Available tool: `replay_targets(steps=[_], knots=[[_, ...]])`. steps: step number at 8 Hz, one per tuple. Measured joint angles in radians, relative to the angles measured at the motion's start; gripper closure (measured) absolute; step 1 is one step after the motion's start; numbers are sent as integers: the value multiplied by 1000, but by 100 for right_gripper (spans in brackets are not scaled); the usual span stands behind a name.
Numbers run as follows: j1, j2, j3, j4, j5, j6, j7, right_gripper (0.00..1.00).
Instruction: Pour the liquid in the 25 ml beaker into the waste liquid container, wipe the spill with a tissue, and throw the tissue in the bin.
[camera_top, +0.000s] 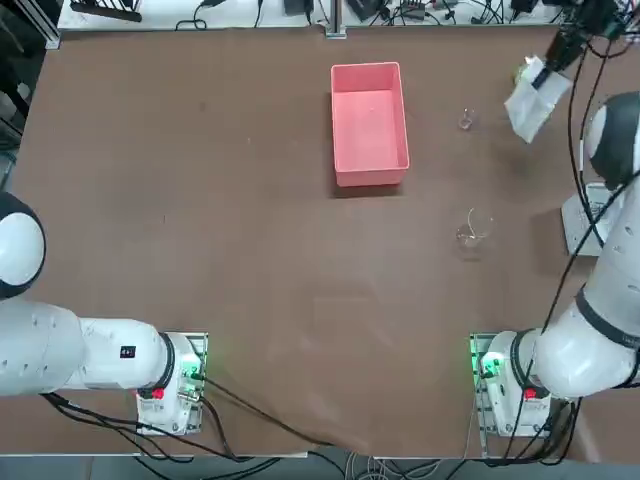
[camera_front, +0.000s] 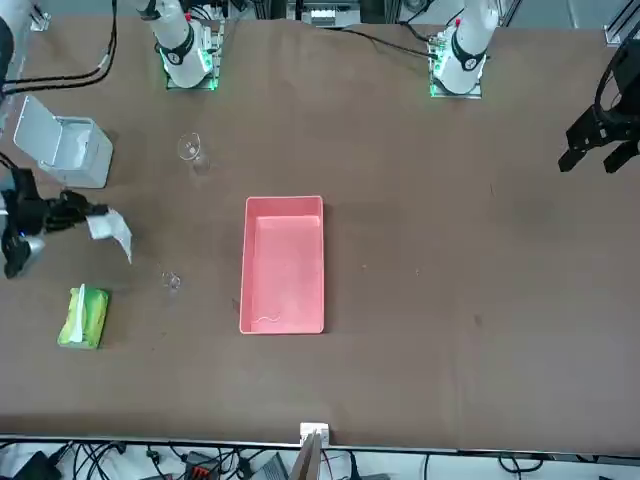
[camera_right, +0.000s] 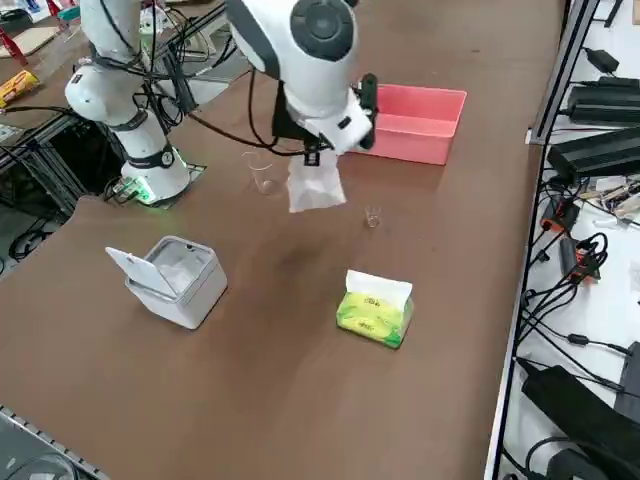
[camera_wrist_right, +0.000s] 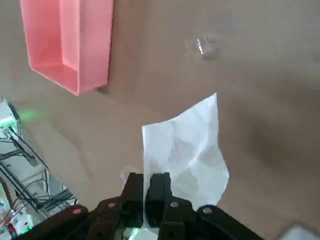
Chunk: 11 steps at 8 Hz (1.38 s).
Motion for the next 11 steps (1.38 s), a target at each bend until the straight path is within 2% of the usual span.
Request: replay_targets(steps=[2, 5, 8, 11], knots=[[-35, -87, -2, -99, -99, -3, -5, 93], [-89, -177, -3, -211, -233, -2, -15, 93], [-170, -219, -3, -266, -354, -12, -16, 91], [-250, -221, -4, -301, -434, -47, -23, 90]])
